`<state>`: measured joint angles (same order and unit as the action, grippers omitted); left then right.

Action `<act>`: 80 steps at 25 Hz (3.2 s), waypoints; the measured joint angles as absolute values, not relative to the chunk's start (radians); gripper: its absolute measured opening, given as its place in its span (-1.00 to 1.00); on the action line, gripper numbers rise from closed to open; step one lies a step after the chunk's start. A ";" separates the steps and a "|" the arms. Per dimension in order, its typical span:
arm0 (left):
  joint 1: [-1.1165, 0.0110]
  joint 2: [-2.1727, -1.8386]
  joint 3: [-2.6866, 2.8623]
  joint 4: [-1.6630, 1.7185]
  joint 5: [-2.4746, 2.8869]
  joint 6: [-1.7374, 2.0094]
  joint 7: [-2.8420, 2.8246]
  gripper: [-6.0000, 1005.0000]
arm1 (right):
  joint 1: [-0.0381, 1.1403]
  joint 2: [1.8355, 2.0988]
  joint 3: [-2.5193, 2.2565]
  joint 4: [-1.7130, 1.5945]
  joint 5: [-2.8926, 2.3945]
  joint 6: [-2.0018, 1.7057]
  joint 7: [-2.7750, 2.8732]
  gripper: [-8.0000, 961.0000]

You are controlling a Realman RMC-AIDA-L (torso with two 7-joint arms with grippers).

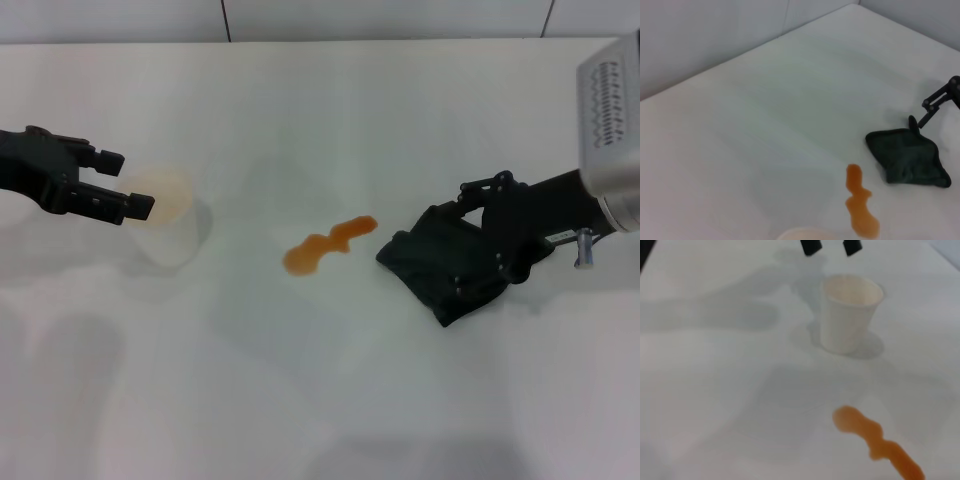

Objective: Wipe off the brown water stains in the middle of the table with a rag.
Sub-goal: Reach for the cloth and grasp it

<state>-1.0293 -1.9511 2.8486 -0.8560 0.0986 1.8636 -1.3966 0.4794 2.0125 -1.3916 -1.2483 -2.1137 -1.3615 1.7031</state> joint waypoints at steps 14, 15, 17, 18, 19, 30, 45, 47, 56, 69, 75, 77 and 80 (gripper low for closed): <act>-1.030 -1.959 2.849 -0.891 0.062 1.871 -1.401 0.76 | 0.598 2.013 -1.539 -1.351 -2.401 -1.383 2.013 0.75; -1.031 -1.959 2.849 -0.891 0.061 1.871 -1.401 0.76 | 0.601 2.013 -1.542 -1.351 -2.408 -1.388 2.021 0.75; -1.031 -1.959 2.849 -0.891 0.059 1.872 -1.401 0.76 | 0.603 2.013 -1.542 -1.350 -2.411 -1.392 2.029 0.75; -1.033 -1.959 2.849 -0.891 0.057 1.872 -1.401 0.76 | 0.603 2.013 -1.542 -1.348 -2.412 -1.392 2.033 0.75; -1.033 -1.959 2.849 -0.891 0.057 1.872 -1.401 0.76 | 0.603 2.013 -1.543 -1.345 -2.413 -1.392 2.036 0.75; -1.049 -1.961 2.849 -0.891 0.048 1.872 -1.401 0.76 | 0.596 2.018 -1.608 -1.295 -2.410 -1.316 2.038 0.75; -1.051 -1.981 2.849 -0.890 0.056 1.873 -1.400 0.76 | 0.602 2.022 -1.673 -1.245 -2.413 -1.240 2.039 0.75; -1.051 -1.982 2.849 -0.891 0.056 1.873 -1.400 0.76 | 0.601 2.022 -1.676 -1.243 -2.413 -1.237 2.040 0.75; -1.051 -1.982 2.849 -0.891 0.057 1.874 -1.400 0.76 | 0.603 2.022 -1.690 -1.242 -2.413 -1.230 2.055 0.50; -1.049 -1.982 2.849 -0.894 0.057 1.876 -1.403 0.76 | 0.600 2.020 -1.708 -1.248 -2.420 -1.216 2.068 -0.18; -1.049 -1.984 2.849 -0.912 0.057 1.877 -1.404 0.76 | 0.599 2.020 -1.727 -1.254 -2.420 -1.213 2.066 -0.52; -1.049 -1.986 2.849 -0.916 0.056 1.880 -1.404 0.76 | 0.601 2.020 -1.730 -1.254 -2.420 -1.213 2.065 -0.61; -1.050 -1.987 2.849 -0.917 0.054 1.882 -1.404 0.76 | 0.601 2.021 -1.733 -1.260 -2.419 -1.213 2.063 -0.69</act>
<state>-1.0497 -1.9866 2.8486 -0.9169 0.0537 1.8818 -1.4036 0.6008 2.0213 -1.7330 -1.2597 -2.4194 -1.2129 2.0630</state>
